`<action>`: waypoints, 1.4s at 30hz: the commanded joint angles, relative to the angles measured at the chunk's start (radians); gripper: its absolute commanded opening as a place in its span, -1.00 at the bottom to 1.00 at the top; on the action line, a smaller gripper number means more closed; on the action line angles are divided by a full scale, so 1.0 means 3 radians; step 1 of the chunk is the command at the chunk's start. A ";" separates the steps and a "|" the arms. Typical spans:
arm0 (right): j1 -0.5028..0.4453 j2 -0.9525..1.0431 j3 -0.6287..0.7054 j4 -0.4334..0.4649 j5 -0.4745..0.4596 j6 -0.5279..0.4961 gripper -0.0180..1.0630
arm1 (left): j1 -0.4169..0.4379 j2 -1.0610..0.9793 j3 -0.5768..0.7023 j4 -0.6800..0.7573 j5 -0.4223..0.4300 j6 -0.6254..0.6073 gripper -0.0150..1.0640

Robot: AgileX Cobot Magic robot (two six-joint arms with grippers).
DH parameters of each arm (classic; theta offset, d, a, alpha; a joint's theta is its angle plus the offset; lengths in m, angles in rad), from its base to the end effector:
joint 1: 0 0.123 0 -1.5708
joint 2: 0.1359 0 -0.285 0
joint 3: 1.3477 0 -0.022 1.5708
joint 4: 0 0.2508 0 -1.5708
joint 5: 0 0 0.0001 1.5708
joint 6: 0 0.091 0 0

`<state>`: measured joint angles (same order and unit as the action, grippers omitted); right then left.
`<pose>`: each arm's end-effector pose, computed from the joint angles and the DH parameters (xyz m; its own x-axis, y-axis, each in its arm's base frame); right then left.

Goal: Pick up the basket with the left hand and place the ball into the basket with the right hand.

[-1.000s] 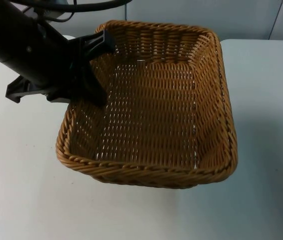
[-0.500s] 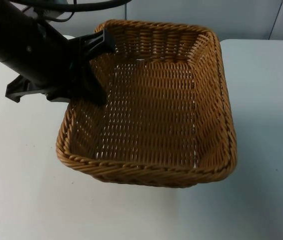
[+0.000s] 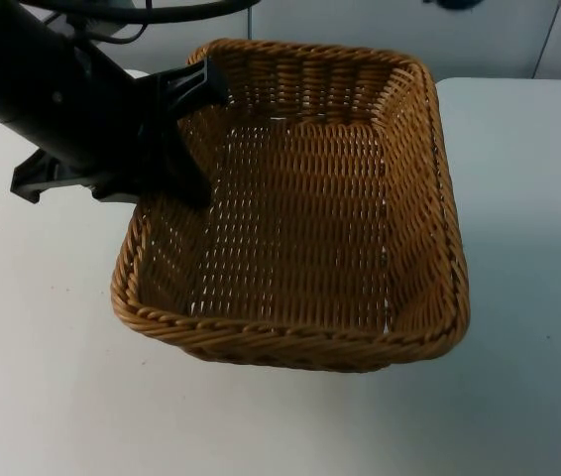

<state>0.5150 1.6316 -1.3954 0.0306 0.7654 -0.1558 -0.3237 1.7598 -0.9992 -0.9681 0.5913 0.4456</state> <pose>0.3145 0.1802 0.3149 -0.6160 -0.5018 -0.6072 -0.5911 0.8040 -0.0648 0.3107 -0.1484 0.1843 -0.9524 -0.0737 -0.2958 0.1149 0.8119 -0.5724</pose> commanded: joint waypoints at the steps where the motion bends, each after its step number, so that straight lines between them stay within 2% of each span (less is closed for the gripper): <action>1: 0.0056 0.0105 -0.0015 -0.0022 -0.0097 0.0023 -0.97 | 0.0010 -0.0048 0.0005 -0.0078 -0.0005 -0.0016 -0.98; 13: 0.0343 0.0750 -0.0015 0.0003 -0.0276 0.0038 -0.97 | 0.0010 -0.0048 0.0005 -0.0078 -0.0005 -0.0016 -0.98; 32: 0.0355 0.1087 -0.0015 0.0074 -0.0525 0.0058 -0.95 | 0.0010 -0.0048 0.0005 -0.0078 0.0007 -0.0016 -0.98; 34: 0.0355 0.1116 -0.0015 0.0082 -0.0537 0.0058 -0.82 | 0.0010 -0.0048 0.0005 -0.0078 0.0007 -0.0016 -0.98; 35: 0.0355 0.1123 -0.0015 0.0088 -0.0545 0.0058 -0.66 | 0.0010 -0.0048 0.0005 -0.0078 0.0007 -0.0016 -0.98; 36: 0.0355 0.1123 -0.0015 0.0088 -0.0545 0.0058 -0.66 | 0.0010 -0.0048 0.0005 -0.0078 0.0007 -0.0016 -0.98; 40: 0.0355 0.1117 -0.0015 0.0088 -0.0664 0.0058 -0.03 | 0.0010 -0.0048 0.0005 -0.0078 0.0005 -0.0041 -0.98; 41: 0.0355 0.1117 -0.0015 0.0088 -0.0664 0.0058 -0.03 | 0.0010 -0.0048 0.0005 -0.0078 0.0005 -0.0041 -0.98; 42: 0.0355 0.1088 -0.0015 0.0088 -0.0683 0.0058 0.13 | 0.0010 -0.0048 0.0005 -0.0078 0.0005 -0.0041 -0.98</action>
<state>0.6158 1.9662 -1.3954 0.0585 0.5806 -0.1381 -0.3237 1.7598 -0.9955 -0.9635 0.5890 0.4428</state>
